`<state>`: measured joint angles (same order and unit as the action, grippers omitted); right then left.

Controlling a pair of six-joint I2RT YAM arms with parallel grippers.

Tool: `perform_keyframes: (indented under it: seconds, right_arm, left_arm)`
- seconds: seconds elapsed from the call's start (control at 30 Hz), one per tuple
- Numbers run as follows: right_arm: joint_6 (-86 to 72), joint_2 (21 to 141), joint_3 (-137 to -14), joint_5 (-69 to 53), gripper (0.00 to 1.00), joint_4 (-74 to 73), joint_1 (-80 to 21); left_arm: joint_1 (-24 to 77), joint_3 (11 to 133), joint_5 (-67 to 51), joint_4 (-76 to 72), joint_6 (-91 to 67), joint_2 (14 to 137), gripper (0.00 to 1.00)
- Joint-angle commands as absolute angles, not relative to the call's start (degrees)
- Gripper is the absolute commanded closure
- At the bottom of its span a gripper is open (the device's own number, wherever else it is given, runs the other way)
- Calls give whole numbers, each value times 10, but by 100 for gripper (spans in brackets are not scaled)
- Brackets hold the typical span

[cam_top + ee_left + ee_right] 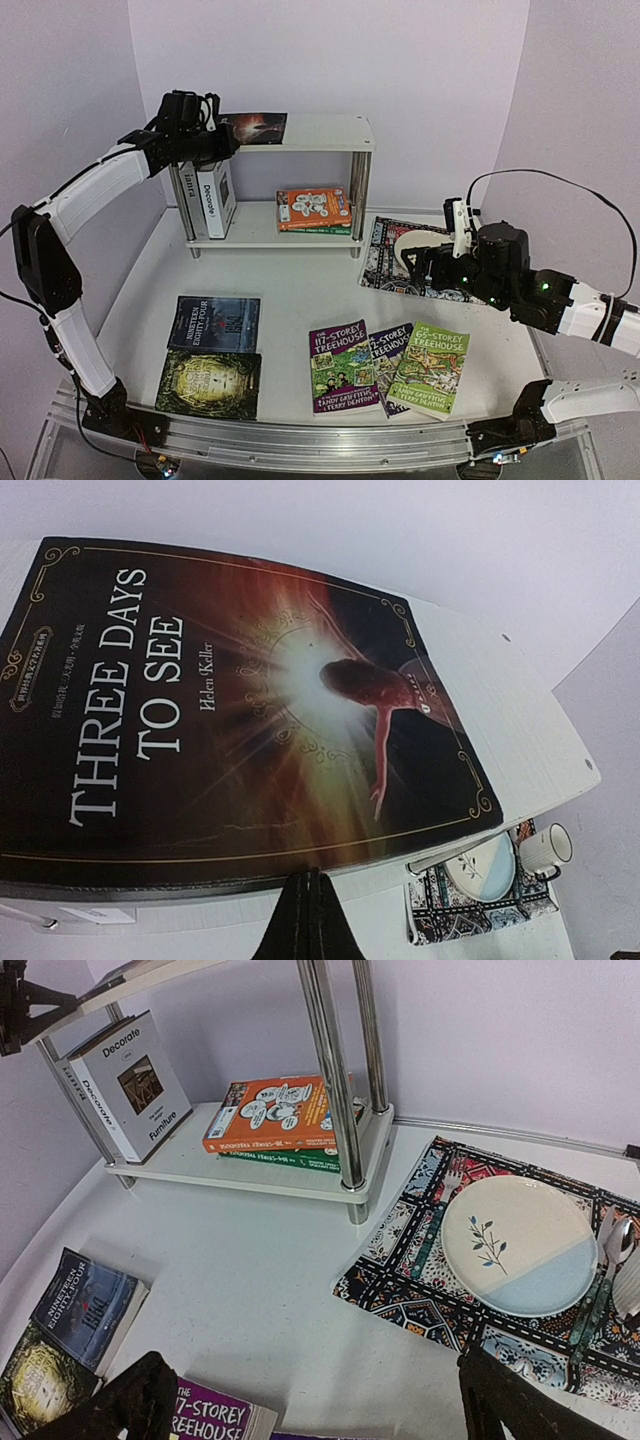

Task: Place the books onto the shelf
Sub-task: Adjust the book on the shelf.

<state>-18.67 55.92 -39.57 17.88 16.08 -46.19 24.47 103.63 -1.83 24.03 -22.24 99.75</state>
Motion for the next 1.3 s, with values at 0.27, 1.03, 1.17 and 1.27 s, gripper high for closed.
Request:
perform_keyframes:
  seconds: [0.27,1.03,1.17,1.27]
  right_arm:
    - [-180,554,-403,198,2,173,-460]
    - [-218,615,-429,155,2,127,-460]
    - [-255,683,-447,119,2,124,-460]
    - [-281,732,-470,76,2,122,-460]
  left_arm:
    - [230,1060,-5,228,-186,994,100]
    - [228,713,-92,232,-225,701,32]
    - [228,600,-116,233,-293,655,5]
    - [228,529,-96,235,-342,626,0]
